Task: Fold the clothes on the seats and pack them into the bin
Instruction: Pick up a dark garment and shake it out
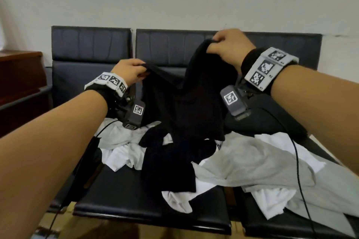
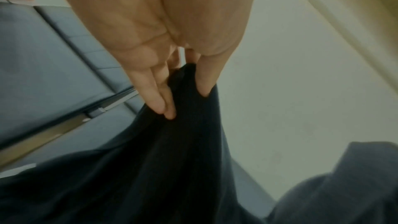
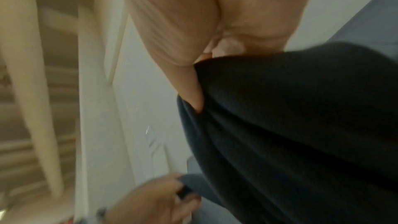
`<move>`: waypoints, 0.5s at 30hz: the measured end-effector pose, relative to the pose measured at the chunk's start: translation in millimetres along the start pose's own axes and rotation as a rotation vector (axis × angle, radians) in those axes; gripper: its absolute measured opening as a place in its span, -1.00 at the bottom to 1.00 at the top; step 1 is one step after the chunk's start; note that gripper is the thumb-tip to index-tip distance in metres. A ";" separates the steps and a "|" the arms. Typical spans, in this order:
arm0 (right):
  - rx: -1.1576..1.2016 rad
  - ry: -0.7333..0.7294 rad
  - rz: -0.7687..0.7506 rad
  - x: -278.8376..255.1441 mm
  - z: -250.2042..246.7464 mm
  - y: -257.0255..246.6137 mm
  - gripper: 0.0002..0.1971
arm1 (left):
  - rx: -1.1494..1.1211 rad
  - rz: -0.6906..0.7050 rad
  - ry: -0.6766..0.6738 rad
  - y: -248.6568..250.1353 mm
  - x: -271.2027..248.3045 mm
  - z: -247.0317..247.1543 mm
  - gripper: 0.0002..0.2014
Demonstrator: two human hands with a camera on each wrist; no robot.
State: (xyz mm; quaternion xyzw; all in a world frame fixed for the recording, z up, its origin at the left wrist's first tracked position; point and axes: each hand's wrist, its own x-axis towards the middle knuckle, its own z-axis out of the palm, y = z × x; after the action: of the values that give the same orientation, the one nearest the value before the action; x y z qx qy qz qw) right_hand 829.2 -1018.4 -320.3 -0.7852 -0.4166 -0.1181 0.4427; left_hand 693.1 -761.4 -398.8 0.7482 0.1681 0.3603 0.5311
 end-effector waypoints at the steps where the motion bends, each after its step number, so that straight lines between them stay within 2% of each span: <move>1: -0.071 -0.122 -0.028 -15.7 12.2 -1.0 -0.85 | -0.015 0.019 -0.012 -14.0 -9.9 -2.5 -0.80; 2: -0.137 -0.248 -0.050 -32.5 28.1 0.4 -0.88 | -0.011 -0.009 -0.120 -23.4 -24.4 -5.0 -0.84; 3: -0.187 -0.368 -0.057 -51.4 47.7 4.9 -0.90 | 0.119 -0.040 -0.267 -42.7 -33.5 -12.4 -0.77; 4: -0.219 -0.475 -0.052 -71.1 70.1 11.4 -0.90 | 0.241 0.043 -0.250 -62.3 -46.8 -16.0 -0.74; 5: -0.237 -0.564 -0.038 -92.0 94.7 20.1 -0.86 | 0.155 -0.132 -0.297 -78.8 -60.6 -15.8 -0.79; 6: -0.253 -0.648 -0.014 -113.5 120.7 30.9 -0.85 | 0.102 -0.322 -0.245 -91.1 -79.0 -12.0 -0.88; 7: -0.273 -0.740 0.011 -136.2 145.3 40.8 -0.86 | 0.201 -0.324 -0.107 -115.3 -91.7 -15.0 -0.88; 8: -0.292 -0.841 0.032 -156.5 167.4 49.9 -0.84 | 0.289 -0.405 -0.071 -128.0 -107.5 -14.2 -0.83; 10: -0.311 -1.050 0.062 -184.7 203.4 65.7 -0.70 | 0.420 -0.513 -0.141 -150.9 -125.3 -16.9 -0.83; 11: -0.302 -1.116 0.064 -190.8 216.9 71.4 -0.70 | 0.428 -0.565 -0.133 -162.1 -131.4 -19.4 -0.81; 13: -0.260 -1.099 0.076 -185.9 233.6 81.2 -0.82 | 0.407 -0.572 -0.056 -180.9 -138.5 -24.1 -0.69; 15: -0.244 -0.950 0.135 -164.4 245.0 98.0 -0.87 | 0.431 -0.597 0.004 -197.3 -140.4 -27.5 -0.73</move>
State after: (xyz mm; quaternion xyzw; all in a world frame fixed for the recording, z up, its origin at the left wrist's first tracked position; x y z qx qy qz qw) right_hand 755.9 -939.8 -612.1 -0.8235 -0.5038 0.2337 0.1156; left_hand 603.2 -757.1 -625.3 0.7601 0.4524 0.1473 0.4425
